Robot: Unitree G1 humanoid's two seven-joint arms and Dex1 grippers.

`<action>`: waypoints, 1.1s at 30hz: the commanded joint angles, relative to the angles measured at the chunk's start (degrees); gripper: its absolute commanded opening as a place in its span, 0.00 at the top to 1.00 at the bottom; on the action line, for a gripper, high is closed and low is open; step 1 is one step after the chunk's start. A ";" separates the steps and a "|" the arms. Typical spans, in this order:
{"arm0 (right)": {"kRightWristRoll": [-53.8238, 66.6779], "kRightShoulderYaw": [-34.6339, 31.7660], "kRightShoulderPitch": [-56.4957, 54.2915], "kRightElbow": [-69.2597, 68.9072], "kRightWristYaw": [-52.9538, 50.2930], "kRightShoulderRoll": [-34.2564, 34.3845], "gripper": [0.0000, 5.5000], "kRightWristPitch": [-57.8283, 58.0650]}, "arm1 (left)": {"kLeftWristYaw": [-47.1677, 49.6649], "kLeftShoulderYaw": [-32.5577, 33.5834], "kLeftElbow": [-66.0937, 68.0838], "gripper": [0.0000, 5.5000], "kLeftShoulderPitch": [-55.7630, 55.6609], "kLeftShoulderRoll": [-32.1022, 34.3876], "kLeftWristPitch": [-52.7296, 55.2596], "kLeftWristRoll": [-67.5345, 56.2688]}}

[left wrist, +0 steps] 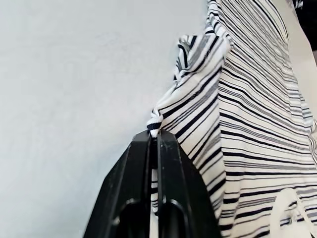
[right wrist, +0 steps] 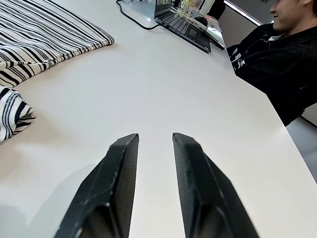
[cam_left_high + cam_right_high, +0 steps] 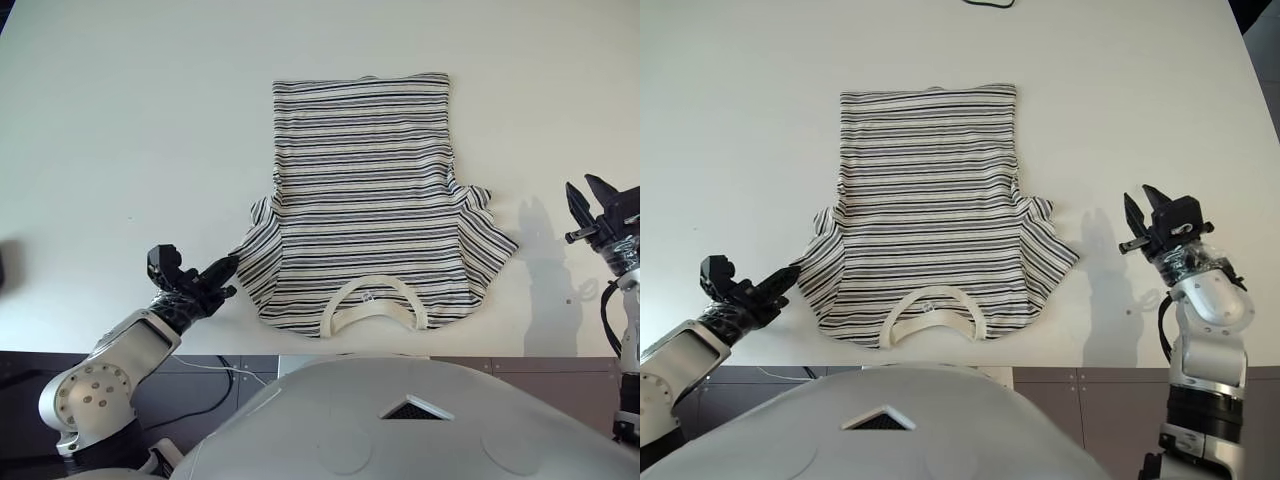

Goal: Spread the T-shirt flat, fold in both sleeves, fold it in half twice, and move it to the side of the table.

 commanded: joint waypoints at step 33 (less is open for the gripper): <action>-1.59 6.07 -3.93 1.01 -1.52 3.67 0.77 0.41 | -35.07 -34.04 -5.64 0.76 -25.29 24.76 -20.95 33.09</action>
